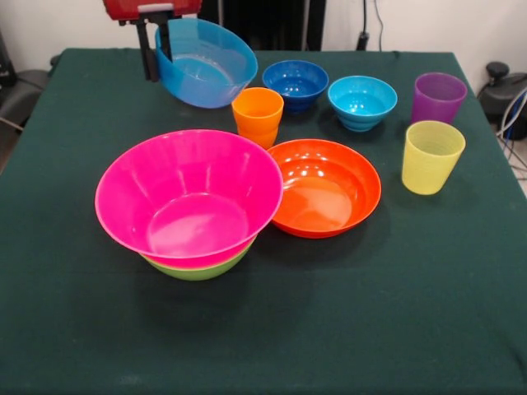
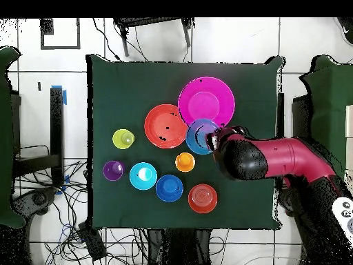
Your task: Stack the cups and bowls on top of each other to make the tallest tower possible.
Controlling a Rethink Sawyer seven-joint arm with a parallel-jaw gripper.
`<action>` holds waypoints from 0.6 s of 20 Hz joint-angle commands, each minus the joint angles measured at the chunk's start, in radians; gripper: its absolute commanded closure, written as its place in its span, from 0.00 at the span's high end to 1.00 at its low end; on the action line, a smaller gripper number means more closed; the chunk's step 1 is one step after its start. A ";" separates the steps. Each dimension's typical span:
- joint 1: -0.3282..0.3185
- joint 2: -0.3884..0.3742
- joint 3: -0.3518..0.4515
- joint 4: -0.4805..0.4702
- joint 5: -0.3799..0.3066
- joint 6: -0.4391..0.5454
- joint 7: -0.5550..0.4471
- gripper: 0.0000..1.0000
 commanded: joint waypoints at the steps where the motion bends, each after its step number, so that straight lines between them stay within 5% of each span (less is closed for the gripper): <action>1: 0.079 0.056 -0.058 -0.089 0.003 0.142 -0.016 0.00; 12: 0.102 0.063 -0.062 -0.101 0.014 0.150 0.002 0.00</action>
